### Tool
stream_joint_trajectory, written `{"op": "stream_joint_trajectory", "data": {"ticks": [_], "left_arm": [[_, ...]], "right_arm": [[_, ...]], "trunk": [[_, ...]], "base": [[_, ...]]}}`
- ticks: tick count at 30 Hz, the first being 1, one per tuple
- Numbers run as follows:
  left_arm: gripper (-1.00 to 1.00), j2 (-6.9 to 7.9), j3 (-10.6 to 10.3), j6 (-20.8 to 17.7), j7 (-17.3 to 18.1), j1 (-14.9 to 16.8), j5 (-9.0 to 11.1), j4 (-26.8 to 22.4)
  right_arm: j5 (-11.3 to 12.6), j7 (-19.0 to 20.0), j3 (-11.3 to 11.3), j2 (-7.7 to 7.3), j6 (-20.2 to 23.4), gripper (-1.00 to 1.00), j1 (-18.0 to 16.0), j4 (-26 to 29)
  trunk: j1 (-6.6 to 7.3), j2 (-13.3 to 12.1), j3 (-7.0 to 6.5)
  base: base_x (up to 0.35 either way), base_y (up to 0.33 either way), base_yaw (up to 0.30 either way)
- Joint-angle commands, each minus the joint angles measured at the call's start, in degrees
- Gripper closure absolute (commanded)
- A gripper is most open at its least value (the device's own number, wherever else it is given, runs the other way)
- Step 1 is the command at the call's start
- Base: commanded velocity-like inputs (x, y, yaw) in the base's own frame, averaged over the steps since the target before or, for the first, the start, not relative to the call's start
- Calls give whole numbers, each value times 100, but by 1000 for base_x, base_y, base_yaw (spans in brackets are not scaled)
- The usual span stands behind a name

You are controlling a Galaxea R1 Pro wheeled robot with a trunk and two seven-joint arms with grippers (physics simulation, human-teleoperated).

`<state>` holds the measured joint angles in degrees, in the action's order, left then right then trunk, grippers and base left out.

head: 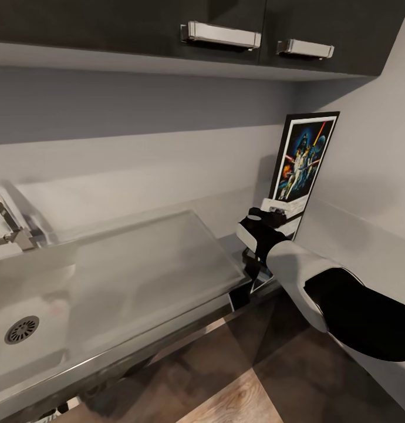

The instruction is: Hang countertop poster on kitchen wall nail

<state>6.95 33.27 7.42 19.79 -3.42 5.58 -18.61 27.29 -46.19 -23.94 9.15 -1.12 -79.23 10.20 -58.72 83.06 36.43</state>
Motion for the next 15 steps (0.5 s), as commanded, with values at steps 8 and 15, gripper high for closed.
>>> {"op": "stream_joint_trajectory", "data": {"ticks": [8, 15], "left_arm": [[-100, -1, 18, -13, 42, -1, 58, -2], [-100, -1, 18, -13, 42, -1, 58, -2]], "right_arm": [[57, -22, -49, -1, -11, -100, -5, -2], [57, -29, -47, -1, -21, -100, -5, -7]], "trunk": [[-1, 2, 4], [-1, 2, 4]], "base": [[27, 0, 0], [2, 0, 0]]}}
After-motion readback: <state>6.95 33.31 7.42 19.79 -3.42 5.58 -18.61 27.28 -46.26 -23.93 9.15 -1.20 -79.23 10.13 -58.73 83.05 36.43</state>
